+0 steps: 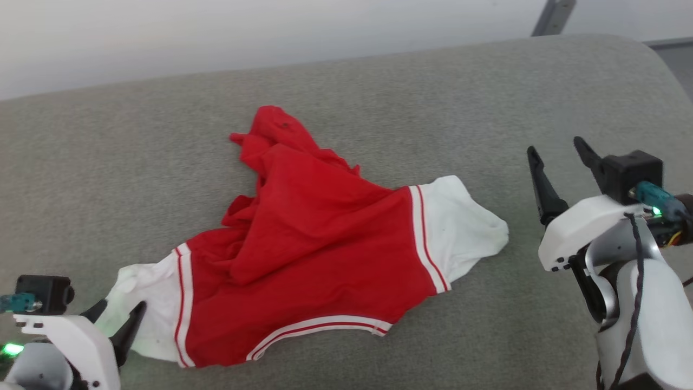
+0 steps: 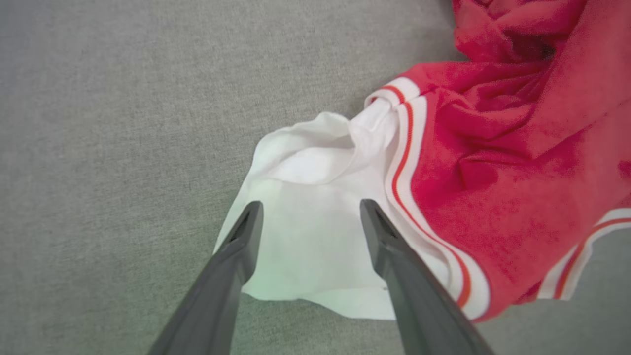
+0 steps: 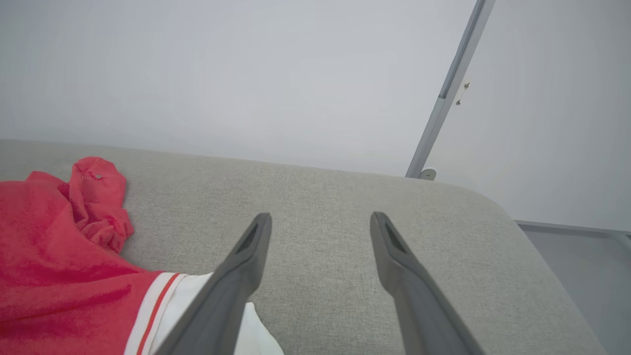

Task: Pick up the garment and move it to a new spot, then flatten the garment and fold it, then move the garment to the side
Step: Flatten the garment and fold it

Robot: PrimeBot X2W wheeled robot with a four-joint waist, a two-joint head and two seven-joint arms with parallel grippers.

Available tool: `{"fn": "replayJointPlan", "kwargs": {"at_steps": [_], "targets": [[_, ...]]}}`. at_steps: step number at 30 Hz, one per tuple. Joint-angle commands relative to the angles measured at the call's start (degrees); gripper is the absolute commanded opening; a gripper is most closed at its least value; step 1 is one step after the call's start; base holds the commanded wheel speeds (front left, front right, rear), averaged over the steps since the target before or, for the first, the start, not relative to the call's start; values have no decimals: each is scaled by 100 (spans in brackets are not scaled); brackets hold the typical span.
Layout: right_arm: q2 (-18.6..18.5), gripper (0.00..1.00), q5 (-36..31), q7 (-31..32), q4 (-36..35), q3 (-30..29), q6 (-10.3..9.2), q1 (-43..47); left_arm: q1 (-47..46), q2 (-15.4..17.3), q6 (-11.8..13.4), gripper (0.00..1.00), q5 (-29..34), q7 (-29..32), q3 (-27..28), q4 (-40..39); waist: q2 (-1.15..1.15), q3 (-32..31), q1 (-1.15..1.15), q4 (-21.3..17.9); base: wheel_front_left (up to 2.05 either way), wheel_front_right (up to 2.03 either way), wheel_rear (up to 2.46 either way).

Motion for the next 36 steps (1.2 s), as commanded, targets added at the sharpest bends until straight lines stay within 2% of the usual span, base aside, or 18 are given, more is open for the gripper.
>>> {"fn": "replayJointPlan", "kwargs": {"at_steps": [1, 8, 11, 17, 18, 19, 20, 28, 34, 36], "targets": [[38, 100, -54, -88, -96, -38, -4, 70, -34, 63, 48, 100, -19, 94, 23, 21, 0, 16, 0, -103, 0, 0, 0], [305, 100, -99, -215, -607, -175, -4, 599, -197, 318, 376, 100, -205, 1267, -88, 360, 0, 98, 0, -253, 0, 0, 0], [348, 100, 57, -75, -690, -147, -3, 784, -314, 366, 479, 100, -218, 1749, -195, 551, 0, 149, 0, -277, 0, 0, 0], [351, 100, 298, 444, -555, 154, -3, 845, -709, 274, 627, 100, -275, 2287, -372, 1000, 0, 293, 0, -227, 0, 0, 0], [308, 100, 337, 554, -510, 241, -3, 812, -772, 254, 619, 85, -273, 2362, -415, 1083, 0, 321, 0, -205, 0, 0, 0], [262, 100, 362, 682, -451, 282, -3, 771, -841, 218, 624, 49, -295, 2422, -443, 1161, 0, 349, 0, -183, 0, 0, 0], [207, 100, 392, 825, -380, 345, -4, 736, -915, 198, 557, 0, -303, 2463, -497, 1207, 0, 383, 0, -157, 0, 0, 0], [-340, 100, 815, 1941, 316, 936, -4, 24, -1414, -65, 274, 0, -301, 2531, -793, 1502, 0, 690, 0, 86, 0, 0, 0], [-717, 100, 1250, 2946, 1116, 1385, -3, -506, -1735, -265, 156, 0, -224, 2437, -972, 1670, 0, 861, 0, 325, 0, 0, 0], [-742, 100, 1469, 3304, 1441, 1531, -3, -563, -1815, -305, 131, 0, -217, 2408, -1023, 1733, 0, 887, 0, 383, 0, 0, 0]]}}
